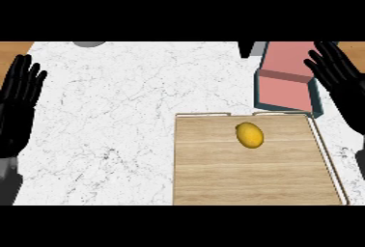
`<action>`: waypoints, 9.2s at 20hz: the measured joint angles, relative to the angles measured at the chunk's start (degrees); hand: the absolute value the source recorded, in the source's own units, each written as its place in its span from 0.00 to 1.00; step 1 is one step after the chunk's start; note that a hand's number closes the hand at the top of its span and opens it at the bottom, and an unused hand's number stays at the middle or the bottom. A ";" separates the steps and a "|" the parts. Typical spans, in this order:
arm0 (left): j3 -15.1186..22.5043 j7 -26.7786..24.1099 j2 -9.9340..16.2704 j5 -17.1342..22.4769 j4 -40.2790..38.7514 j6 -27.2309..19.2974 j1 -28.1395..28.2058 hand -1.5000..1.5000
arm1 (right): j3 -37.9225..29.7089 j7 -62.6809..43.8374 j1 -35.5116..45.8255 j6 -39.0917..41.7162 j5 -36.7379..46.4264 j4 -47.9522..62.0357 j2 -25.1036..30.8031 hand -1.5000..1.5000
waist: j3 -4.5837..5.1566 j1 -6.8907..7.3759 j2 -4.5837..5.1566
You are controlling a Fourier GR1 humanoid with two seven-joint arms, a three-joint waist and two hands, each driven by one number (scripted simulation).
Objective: Pick the lemon from the tray and place it in the cardboard box
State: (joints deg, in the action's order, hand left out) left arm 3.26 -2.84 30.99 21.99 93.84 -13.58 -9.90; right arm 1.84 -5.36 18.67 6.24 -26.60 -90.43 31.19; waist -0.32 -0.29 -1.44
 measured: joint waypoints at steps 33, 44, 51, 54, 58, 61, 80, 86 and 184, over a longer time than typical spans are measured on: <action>12.37 -3.51 -2.13 -14.01 -7.98 10.73 -4.45 0.50 | 28.07 10.99 21.24 29.82 55.32 -15.07 19.61 0.00 | 0.43 0.58 1.28; 9.64 -3.04 -2.90 -15.25 -8.10 13.49 -4.59 0.50 | 36.25 -9.75 19.20 43.61 64.44 -22.12 7.05 0.00 | 0.37 0.33 1.32; 7.53 -1.91 -4.66 -16.80 -6.94 15.02 -3.68 0.50 | 37.86 -12.20 14.26 45.07 71.75 -22.11 2.70 0.00 | 0.34 0.38 1.38; 6.97 -2.82 -5.31 -17.95 -7.29 15.59 -3.23 0.50 | 39.21 -12.24 13.64 43.59 76.02 -20.57 1.17 0.00 | 0.32 0.45 1.43; 5.76 -2.03 -6.30 -18.97 -7.20 16.79 -3.57 0.50 | 39.76 -10.14 11.71 40.77 81.02 -18.78 0.00 0.00 | 0.33 0.44 1.44; 5.36 -2.51 -7.37 -20.24 -6.71 17.14 -2.64 0.50 | 39.94 -8.67 11.60 40.43 84.18 -16.94 -1.38 0.00 | 0.31 0.48 1.44; 1.73 -0.45 -11.83 -24.50 -4.41 20.80 -1.96 0.50 | 36.71 3.96 7.84 32.08 98.69 -2.64 -4.89 0.00 | 0.32 0.50 1.42; 0.17 -1.11 -13.02 -25.81 -6.75 21.98 -3.59 0.50 | 34.63 5.92 7.79 29.08 103.78 1.61 -6.35 0.00 | 0.32 0.40 1.45; -3.23 -0.59 -17.88 -29.93 -5.02 27.58 -4.94 0.50 | -35.48 33.64 47.82 27.64 56.85 80.26 5.38 0.00 | 0.12 3.51 2.90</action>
State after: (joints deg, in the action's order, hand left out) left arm 0.03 -3.43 13.10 -7.94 88.82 14.00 -14.83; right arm -33.65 28.28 66.49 33.88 30.24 -10.17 36.57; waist -0.20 3.22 1.45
